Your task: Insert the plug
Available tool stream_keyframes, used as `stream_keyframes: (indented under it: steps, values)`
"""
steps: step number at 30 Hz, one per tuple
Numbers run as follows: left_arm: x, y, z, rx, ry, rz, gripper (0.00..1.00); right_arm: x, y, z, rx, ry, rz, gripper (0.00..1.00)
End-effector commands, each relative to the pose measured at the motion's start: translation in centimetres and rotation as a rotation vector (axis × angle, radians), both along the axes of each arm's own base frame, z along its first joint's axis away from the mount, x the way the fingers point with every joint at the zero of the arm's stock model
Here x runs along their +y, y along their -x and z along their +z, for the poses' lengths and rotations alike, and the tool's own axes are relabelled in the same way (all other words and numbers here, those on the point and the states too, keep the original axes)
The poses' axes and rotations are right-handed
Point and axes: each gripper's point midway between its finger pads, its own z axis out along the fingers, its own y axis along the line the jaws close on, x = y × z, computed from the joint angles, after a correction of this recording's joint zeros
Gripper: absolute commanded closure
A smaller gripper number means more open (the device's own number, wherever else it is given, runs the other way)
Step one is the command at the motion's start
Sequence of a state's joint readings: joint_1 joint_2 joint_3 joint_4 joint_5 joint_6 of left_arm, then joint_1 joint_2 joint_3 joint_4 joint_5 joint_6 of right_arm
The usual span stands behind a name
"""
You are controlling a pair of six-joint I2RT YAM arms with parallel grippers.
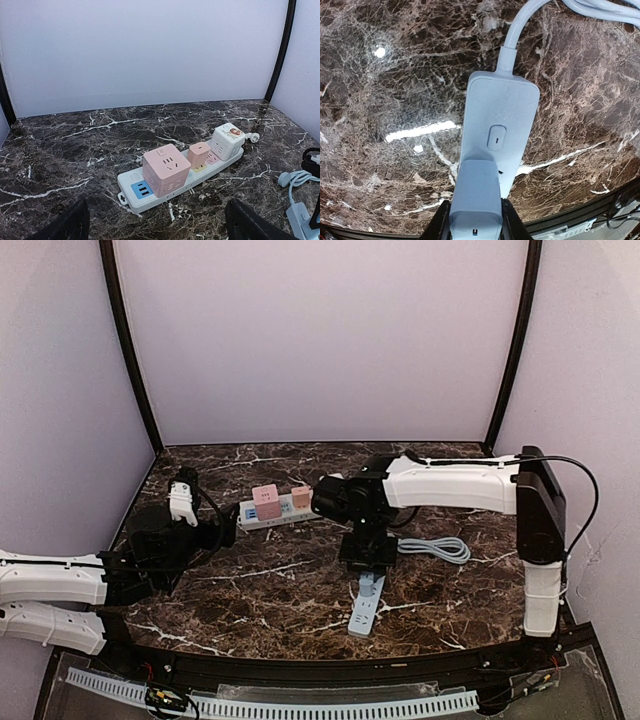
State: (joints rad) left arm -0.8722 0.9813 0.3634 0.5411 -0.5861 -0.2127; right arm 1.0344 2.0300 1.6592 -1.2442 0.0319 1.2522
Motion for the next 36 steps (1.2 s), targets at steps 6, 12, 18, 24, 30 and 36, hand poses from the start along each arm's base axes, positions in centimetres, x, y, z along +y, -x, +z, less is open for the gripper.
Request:
stream_keyframes:
  steps: [6,12,18,24,30,36]
  values:
    - [0.6,0.1,-0.8,0.013,-0.009,0.010,0.07,-3.6,1.3,-7.6,0.014,0.172,0.014,1.00]
    - [0.6,0.1,-0.8,0.013,-0.010,0.012,0.07,-3.7,1.3,-8.1,0.009,0.178,0.021,1.00]
    - [0.6,0.1,-0.8,0.013,-0.012,0.013,0.07,-3.2,0.5,-5.7,-0.060,0.104,0.016,1.00]
    - [0.6,0.1,-0.8,0.014,-0.011,0.012,0.07,-2.1,-0.6,-2.9,-0.126,0.032,0.049,0.92]
    - [0.6,0.1,-0.8,0.014,-0.010,0.012,0.07,-1.6,-1.5,-0.3,-0.194,-0.016,0.057,0.69]
    - [0.6,0.1,-0.8,0.013,-0.011,0.013,0.07,-1.8,-2.0,1.6,-0.235,-0.022,0.057,0.19]
